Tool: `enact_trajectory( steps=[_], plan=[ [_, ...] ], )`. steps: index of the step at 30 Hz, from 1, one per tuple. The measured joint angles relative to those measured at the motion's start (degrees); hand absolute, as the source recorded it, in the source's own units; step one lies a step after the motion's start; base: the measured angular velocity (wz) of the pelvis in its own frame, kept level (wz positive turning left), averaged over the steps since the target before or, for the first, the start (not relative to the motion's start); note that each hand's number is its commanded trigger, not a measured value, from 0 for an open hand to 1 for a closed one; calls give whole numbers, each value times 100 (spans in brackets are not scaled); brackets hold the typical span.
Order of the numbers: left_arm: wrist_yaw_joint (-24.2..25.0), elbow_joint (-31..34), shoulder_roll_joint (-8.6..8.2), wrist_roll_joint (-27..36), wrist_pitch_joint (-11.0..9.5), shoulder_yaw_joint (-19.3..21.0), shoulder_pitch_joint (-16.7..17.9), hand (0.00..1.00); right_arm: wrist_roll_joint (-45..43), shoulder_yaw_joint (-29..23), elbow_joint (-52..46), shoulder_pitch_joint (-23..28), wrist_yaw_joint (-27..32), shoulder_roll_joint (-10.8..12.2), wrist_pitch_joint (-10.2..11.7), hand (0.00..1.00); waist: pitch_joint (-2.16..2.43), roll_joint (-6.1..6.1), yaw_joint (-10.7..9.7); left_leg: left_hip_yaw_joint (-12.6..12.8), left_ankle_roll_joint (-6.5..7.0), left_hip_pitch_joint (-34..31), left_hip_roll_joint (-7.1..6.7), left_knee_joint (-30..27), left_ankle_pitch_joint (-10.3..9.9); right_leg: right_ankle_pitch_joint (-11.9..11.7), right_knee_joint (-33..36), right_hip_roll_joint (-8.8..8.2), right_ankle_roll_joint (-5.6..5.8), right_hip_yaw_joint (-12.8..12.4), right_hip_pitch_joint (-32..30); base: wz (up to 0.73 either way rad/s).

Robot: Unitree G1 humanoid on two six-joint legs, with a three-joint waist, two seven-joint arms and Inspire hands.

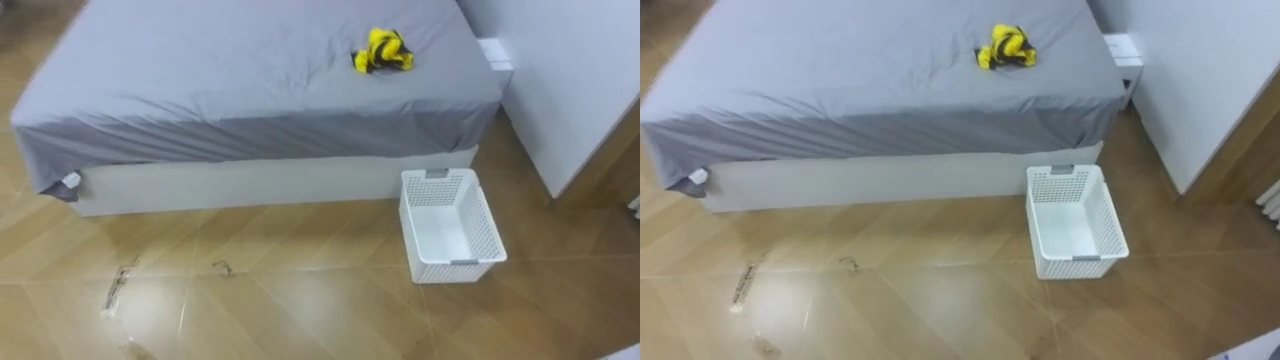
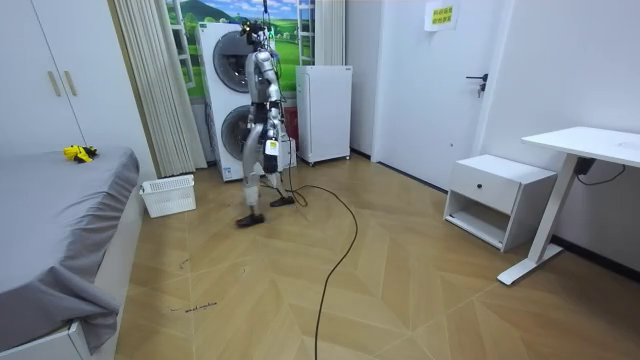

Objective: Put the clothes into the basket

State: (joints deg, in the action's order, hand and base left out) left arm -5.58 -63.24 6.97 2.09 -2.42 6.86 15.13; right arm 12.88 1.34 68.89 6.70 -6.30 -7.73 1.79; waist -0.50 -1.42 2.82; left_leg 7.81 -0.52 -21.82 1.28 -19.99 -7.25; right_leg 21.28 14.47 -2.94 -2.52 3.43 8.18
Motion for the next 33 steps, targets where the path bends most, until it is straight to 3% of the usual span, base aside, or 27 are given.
enact_trajectory(
  steps=[2,3,4,5,8,9,10,11,12,13,15,16,17,19,21,22,23,24,25,26,27,28,29,30,31,32,33],
  plan=[
    [-35,-39,-6,-136,2,8,115,0,-123,0,-2,57,18,-3,-23,0,-10,-72,25,99,122,-138,-28,225,717,205,-88,-158,191,-112,237,-26],
    [-33,-38,-7,-153,-6,8,103,0,-128,-10,-3,57,22,-2,-31,0,-2,-120,26,150,235,-168,-75,148,829,271,-96,-216,240,-111,256,0],
    [-29,-69,-12,-153,-23,1,36,0,-123,-35,-8,15,41,1,-29,0,4,-194,6,280,360,-283,-127,-229,718,340,-117,-323,331,-106,290,-14],
    [-27,-96,-34,-145,-48,-1,-48,0,-124,-40,-22,-21,58,0,-16,0,-26,-231,51,380,380,-401,-102,-688,432,301,-148,-393,408,-108,324,-21],
    [-21,-124,5,-63,-75,-17,-105,0,-109,-31,-169,-81,177,35,80,0,-107,-193,52,601,550,-640,8,-2044,-221,143,227,-579,581,-169,647,-26],
    [-27,-139,9,-42,-83,-21,-100,0,-69,-38,-172,-48,193,23,77,0,-68,-234,28,647,489,-581,-13,-2007,-353,144,570,-615,582,-131,589,4],
    [-32,-156,31,-45,-137,-27,-154,0,-25,-54,-221,43,222,-22,62,0,13,-170,-25,655,535,-294,-63,-1760,-724,90,1542,-729,684,113,315,24],
    [-68,-162,89,-40,-162,-21,-285,0,-23,-60,-233,61,247,-32,22,0,17,-198,11,749,615,24,-219,-1711,-936,-313,2586,-969,803,262,-24,17],
    [-88,-158,89,-42,-165,-23,-314,0,-22,-99,-251,59,252,-53,3,0,16,-232,66,770,627,199,-242,-1660,-1020,-716,2999,-1035,737,280,-158,-9],
    [-118,-121,88,-49,-167,-32,-344,0,-69,-219,-292,46,265,-71,11,0,57,-34,80,751,652,600,-268,-1402,-1119,-1547,3581,-1089,563,302,-420,-27],
    [-241,-94,103,-60,-174,-11,-489,0,-17,-253,-559,-18,273,-65,16,0,44,46,122,645,630,1173,-279,-817,-1119,-998,4215,-878,361,400,-1107,-11],
    [-280,-90,102,-86,-187,-18,-607,0,7,-251,-821,-42,267,-61,16,0,-2,161,83,501,608,1493,-224,-524,-1098,-547,4207,-607,246,583,-1596,23],
    [-281,-85,138,-105,-232,-44,-695,0,14,-243,-1079,-46,269,-45,12,0,-10,192,42,385,593,1782,-200,-254,-1089,-297,3866,-396,220,792,-2073,34],
    [-289,-54,138,-46,-310,-205,-850,0,62,-242,-1347,-77,310,-30,10,0,-14,183,-3,215,550,2187,-201,97,-1113,-257,2815,-184,179,949,-2614,51],
    [-276,95,100,-51,-331,-389,-808,0,66,-246,-1495,-130,400,-22,12,0,-17,168,-50,9,466,2669,-186,502,-1161,-694,1329,-82,168,967,-2828,70],
    [-266,121,39,-48,-332,-516,-798,0,83,-250,-1593,-139,479,-23,35,0,-18,170,-118,-49,358,2990,-75,680,-1224,-1421,755,-85,115,1067,-2846,82],
    [-263,138,20,-54,-336,-614,-761,0,124,-248,-1782,-139,590,-5,56,0,32,119,-86,-52,219,3206,37,766,-1303,-1977,516,-27,-59,1125,-2822,72],
    [-266,120,21,-53,-335,-631,-751,0,128,-247,-1944,-146,645,7,73,0,36,116,-39,-52,126,3241,115,743,-1358,-2082,565,49,-136,1105,-2822,20],
    [-269,65,28,-52,-331,-659,-680,0,127,-238,-2284,-199,733,37,171,0,58,147,101,-39,-37,3289,272,681,-1385,-1984,735,205,-279,1228,-2698,-15],
    [-269,5,33,-51,-310,-658,-605,0,122,-188,-2524,-293,812,44,267,0,5,237,148,-6,-241,3427,441,689,-1296,-1889,962,320,-413,1301,-2638,-16],
    [-268,7,32,-51,-282,-658,-568,0,123,-166,-2629,-361,850,37,284,0,-30,274,143,-27,-364,3529,502,701,-1205,-1798,1283,301,-509,1361,-2668,4],
    [-260,41,17,-56,-288,-617,-495,0,97,-137,-2778,-508,893,22,308,0,-148,308,61,-193,-387,3804,546,575,-1062,-1539,2188,218,-494,1601,-3008,-8],
    [-268,67,133,-50,-311,-522,-315,0,96,-75,-2981,-523,925,80,290,0,-17,311,143,-185,-411,3728,619,-18,-1079,-1606,1486,400,-434,1577,-2992,-22],
    [-272,58,243,-52,-305,-516,-222,0,93,-3,-3143,-509,929,94,263,0,-2,212,205,-127,-428,3599,566,-494,-1088,-2011,1077,395,-465,1587,-2903,-48],
    [-274,-39,254,-55,-252,-537,-95,0,111,27,-3311,-501,929,-24,218,0,24,399,229,-135,-400,3412,731,-1480,-1005,-1716,1140,569,-756,1770,-2681,-44],
    [-274,-20,272,-72,-237,-463,39,0,158,66,-3384,-536,951,-28,191,0,44,438,201,-189,-432,3168,824,-2243,-472,-1459,1130,648,-822,1783,-2443,-29],
    [-280,-3,288,-62,-220,-445,53,0,155,75,-3419,-544,966,-28,192,0,48,409,162,-207,-451,3015,824,-2533,-313,-1361,1106,632,-810,1748,-2340,3]
  ],
)
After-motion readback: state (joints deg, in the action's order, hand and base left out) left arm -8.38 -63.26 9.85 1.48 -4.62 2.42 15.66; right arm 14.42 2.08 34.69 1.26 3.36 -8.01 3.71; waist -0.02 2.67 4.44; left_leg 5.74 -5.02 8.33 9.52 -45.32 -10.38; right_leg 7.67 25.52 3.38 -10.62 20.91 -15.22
